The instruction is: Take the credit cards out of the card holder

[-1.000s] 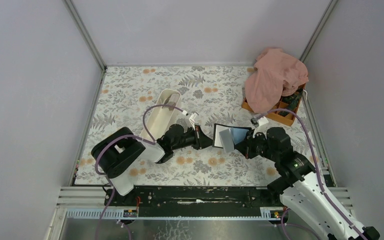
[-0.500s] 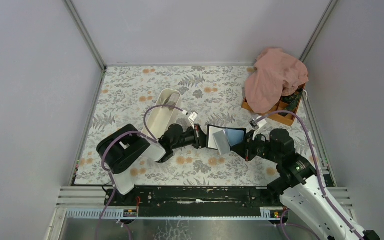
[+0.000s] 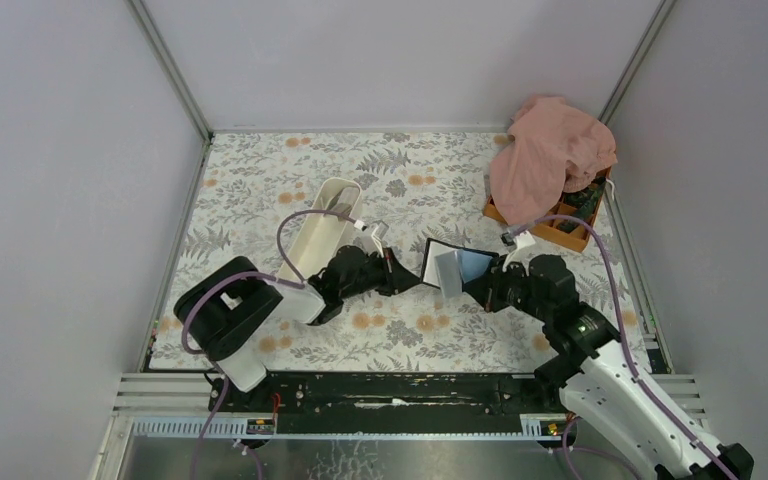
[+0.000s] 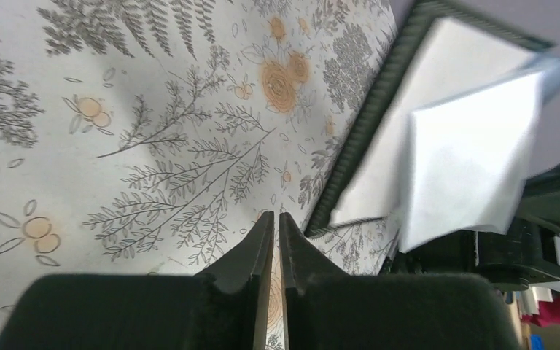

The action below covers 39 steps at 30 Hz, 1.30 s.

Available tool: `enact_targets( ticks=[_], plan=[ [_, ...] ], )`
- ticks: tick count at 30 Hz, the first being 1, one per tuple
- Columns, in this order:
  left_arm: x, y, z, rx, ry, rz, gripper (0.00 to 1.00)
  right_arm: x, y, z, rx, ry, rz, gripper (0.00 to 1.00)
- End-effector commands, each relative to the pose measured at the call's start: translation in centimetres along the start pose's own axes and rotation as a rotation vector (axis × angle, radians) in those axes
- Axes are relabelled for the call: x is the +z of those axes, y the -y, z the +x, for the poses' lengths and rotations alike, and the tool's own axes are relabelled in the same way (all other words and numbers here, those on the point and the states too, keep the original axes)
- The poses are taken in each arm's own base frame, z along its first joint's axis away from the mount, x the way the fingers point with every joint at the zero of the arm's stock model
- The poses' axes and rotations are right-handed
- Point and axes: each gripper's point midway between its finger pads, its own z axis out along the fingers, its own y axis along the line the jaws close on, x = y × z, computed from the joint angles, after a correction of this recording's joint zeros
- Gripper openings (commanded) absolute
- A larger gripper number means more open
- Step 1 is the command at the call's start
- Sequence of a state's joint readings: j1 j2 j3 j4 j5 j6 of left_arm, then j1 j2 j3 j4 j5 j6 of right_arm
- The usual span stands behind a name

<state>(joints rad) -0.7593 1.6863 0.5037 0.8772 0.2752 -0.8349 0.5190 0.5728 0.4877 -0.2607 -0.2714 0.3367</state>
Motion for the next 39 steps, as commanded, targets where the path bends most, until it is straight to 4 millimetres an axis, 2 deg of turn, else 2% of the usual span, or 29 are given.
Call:
enact_targets(
  ticks=[1,5,11,17,21,31,33,34,35,39],
  plan=[
    [-1.1,-1.4,-1.0,0.047,0.052,-0.086,0.13,1.7,1.3,-0.6,0.104,0.067,0.058,0.00],
    [-2.2,0.9,-1.5,0.045,0.081,0.014,0.13,2.6,0.5,0.2,0.191,0.107,-0.022,0.00],
    [-3.9,2.7,-2.4,0.052,0.127,0.064,0.13,2.2,-1.2,0.0,0.254,0.200,-0.158,0.00],
    [-5.3,4.9,-3.7,0.082,0.165,0.106,0.13,2.5,-2.0,1.0,0.311,0.213,-0.253,0.00],
    [-5.3,5.2,-3.8,0.089,0.162,0.102,0.13,2.4,-3.5,0.9,0.345,0.234,-0.369,0.00],
    [-6.4,5.4,-4.0,0.083,0.168,0.088,0.14,0.4,-6.7,-1.7,0.358,0.327,-0.592,0.00],
    [-6.5,5.3,-3.7,0.066,0.160,0.082,0.30,0.2,-7.1,-1.9,0.352,0.326,-0.609,0.00],
    [-6.5,5.3,-3.7,0.058,0.158,0.087,0.44,0.0,-7.2,-2.0,0.350,0.327,-0.616,0.00],
    [-6.6,5.5,-3.6,0.052,0.158,0.096,0.49,-0.1,-7.3,-2.1,0.348,0.328,-0.622,0.00],
    [-6.9,6.2,-3.4,0.046,0.165,0.131,0.52,-0.1,-7.3,-1.7,0.350,0.316,-0.621,0.00]
  ],
)
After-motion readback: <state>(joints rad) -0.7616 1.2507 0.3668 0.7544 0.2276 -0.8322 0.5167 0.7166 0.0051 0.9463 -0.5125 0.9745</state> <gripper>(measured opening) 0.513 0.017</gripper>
